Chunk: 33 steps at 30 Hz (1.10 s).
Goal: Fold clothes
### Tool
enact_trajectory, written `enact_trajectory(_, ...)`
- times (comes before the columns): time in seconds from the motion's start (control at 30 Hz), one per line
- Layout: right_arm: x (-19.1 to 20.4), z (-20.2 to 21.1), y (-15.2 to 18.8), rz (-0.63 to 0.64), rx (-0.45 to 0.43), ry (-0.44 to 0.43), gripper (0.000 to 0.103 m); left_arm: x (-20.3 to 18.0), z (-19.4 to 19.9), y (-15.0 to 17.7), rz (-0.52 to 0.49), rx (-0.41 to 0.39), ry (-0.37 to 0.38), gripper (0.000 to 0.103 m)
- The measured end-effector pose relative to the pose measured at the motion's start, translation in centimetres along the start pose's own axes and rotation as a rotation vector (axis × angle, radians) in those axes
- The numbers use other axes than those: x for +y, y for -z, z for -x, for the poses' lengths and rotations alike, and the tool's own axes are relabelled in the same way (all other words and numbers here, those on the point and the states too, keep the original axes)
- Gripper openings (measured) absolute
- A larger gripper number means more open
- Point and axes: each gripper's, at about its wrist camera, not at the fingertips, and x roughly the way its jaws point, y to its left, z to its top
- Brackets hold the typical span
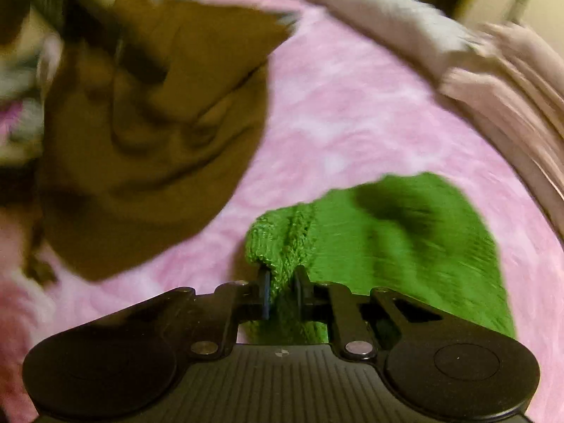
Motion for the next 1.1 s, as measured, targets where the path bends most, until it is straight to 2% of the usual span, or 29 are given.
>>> enact_trajectory(0.1,-5.4,6.5,-0.9,-0.213,-0.048,0.005,0.008,-1.0,0.2,-1.8,-0.034,-0.024,0.049,0.102)
enact_trajectory(0.23,-12.8,14.5,0.0,-0.44,-0.104,0.081,0.008,-3.6,-0.9,-4.8,-0.116,-0.069,0.138,0.102)
enact_trajectory(0.4,-20.2,20.7,3.0,-0.632,-0.126,0.143,0.007,-9.3,-4.0,-9.4,-0.257,-0.106,0.285,0.102)
enact_trajectory(0.5,-23.4,21.9,4.6,-0.671,-0.13,0.143,0.002,-13.7,-6.4,-11.9,-0.343,-0.124,0.377,0.098)
enact_trajectory(0.57,-25.1,22.6,5.9,-0.689,-0.123,0.129,0.002,-16.6,-8.2,-13.4,-0.394,-0.115,0.42,0.094)
enact_trajectory(0.63,-26.6,23.0,7.9,-0.728,-0.112,0.107,0.002,-19.4,-10.3,-14.9,-0.431,-0.092,0.457,0.094)
enact_trajectory(0.8,-29.8,21.6,14.7,-0.858,-0.075,0.079,0.002,-25.7,-15.4,-17.4,-0.529,-0.021,0.501,0.093)
enact_trajectory(0.9,-31.3,20.4,18.4,-0.982,-0.086,0.064,0.002,-28.9,-18.3,-18.6,-0.563,0.054,0.549,0.093)
enact_trajectory(1.0,-32.0,19.2,21.3,-1.092,-0.08,0.022,0.002,-32.4,-21.0,-19.2,-0.646,0.121,0.578,0.09)
enact_trajectory(1.03,-31.9,18.9,22.1,-1.123,-0.078,0.014,0.002,-33.4,-21.8,-19.3,-0.675,0.141,0.577,0.085)
enact_trajectory(1.1,-31.5,18.4,23.6,-1.178,-0.076,-0.001,0.002,-35.3,-23.7,-19.7,-0.72,0.195,0.58,0.069)
